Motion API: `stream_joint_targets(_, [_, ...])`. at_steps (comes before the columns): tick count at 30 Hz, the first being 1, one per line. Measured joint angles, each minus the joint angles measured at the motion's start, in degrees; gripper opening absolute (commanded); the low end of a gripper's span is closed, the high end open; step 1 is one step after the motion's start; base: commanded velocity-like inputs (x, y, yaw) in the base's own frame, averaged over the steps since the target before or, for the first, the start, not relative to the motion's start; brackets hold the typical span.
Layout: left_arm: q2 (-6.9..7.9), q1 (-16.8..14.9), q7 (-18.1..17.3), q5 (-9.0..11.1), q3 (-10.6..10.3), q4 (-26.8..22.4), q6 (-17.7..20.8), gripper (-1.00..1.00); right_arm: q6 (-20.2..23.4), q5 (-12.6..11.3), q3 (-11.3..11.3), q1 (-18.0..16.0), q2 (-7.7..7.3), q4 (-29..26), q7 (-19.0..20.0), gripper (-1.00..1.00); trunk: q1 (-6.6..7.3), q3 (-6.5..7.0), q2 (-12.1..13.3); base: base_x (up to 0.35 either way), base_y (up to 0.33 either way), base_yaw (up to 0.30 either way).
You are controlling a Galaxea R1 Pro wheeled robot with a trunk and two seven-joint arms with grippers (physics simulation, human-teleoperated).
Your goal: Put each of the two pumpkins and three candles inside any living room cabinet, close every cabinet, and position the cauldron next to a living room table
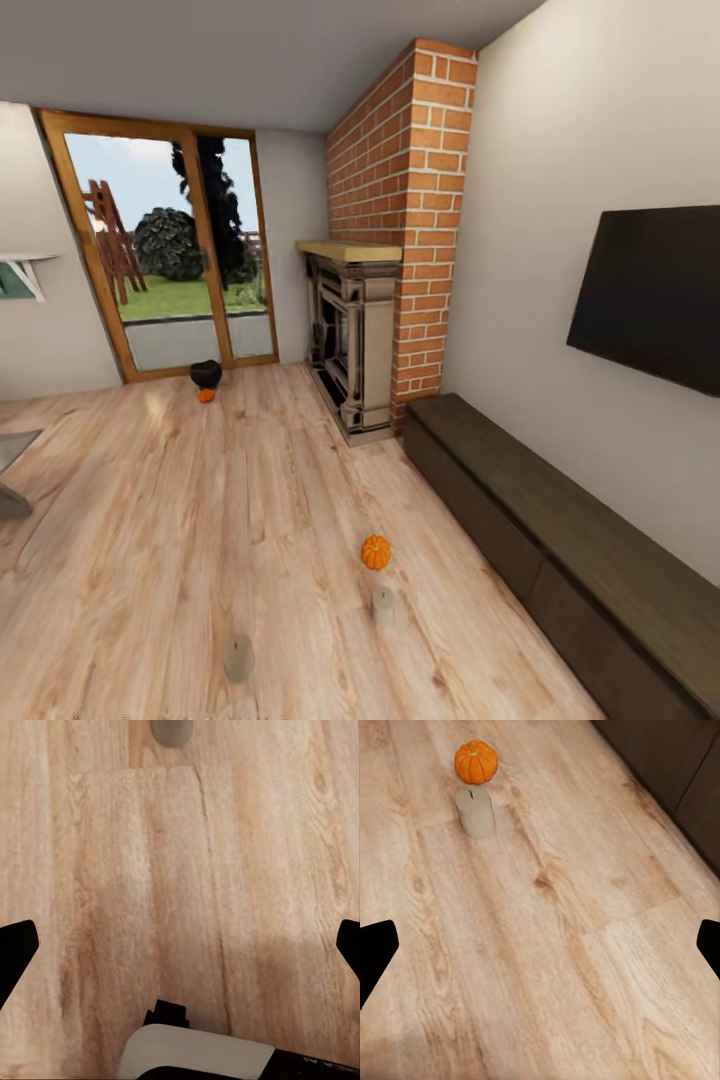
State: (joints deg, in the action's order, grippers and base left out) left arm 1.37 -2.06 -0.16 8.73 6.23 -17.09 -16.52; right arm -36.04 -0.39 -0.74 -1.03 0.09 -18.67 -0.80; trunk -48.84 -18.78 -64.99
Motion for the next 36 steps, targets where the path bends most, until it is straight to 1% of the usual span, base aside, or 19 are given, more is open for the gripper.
stream_joint_targets(5, [0.04, 0.0, -0.1, 0.0, -0.1, 0.6, 0.0, 1.00, 0.0, 0.0, 0.0, 0.0, 0.06, 0.1, -1.7, 1.00, 0.00, 0.00, 0.0, 0.000, 0.000, 0.270])
stream_joint_targets(10, [0.03, 0.0, -0.2, 0.0, -0.1, 0.7, -0.1, 1.00, 0.0, 0.1, 0.0, 0.0, 0.04, 0.1, -2.0, 1.00, 0.00, 0.00, 0.0, 0.000, 0.000, 0.278])
stream_joint_targets(12, [0.03, 0.0, -0.2, 0.0, -0.1, 0.7, -0.5, 1.00, 0.0, 0.1, 0.0, 0.0, 0.01, 0.1, -2.1, 1.00, 0.00, 0.00, 0.0, 0.000, 0.000, 0.279])
stream_joint_targets(15, [0.03, 0.0, -0.1, 0.0, 0.0, 0.8, -2.3, 1.00, 0.0, 0.2, 0.0, 0.0, -0.01, 0.1, -2.1, 1.00, 0.00, 0.00, 0.0, 0.000, 0.000, 0.219])
stream_joint_targets(20, [0.02, 0.0, 0.0, 0.0, 0.1, 0.8, -4.1, 1.00, 0.0, 0.2, 0.0, 0.0, -0.01, 0.1, -2.1, 1.00, 0.00, 0.00, 0.0, 0.000, 0.000, 0.075])
stream_joint_targets(30, [-0.06, 0.0, 0.2, 0.0, 0.0, 0.9, -4.7, 1.00, 0.0, 0.3, 0.1, 0.0, -0.01, 0.1, -2.1, 1.00, 0.00, 0.00, 0.0, 0.000, 0.000, 0.012])
stream_joint_targets(36, [-0.06, 0.0, 0.1, 0.0, 0.0, 0.9, -4.7, 1.00, -0.1, 0.3, 0.2, 0.0, -0.01, 0.2, -2.1, 1.00, 0.00, 0.25, 0.0, 0.000, 0.000, 0.139])
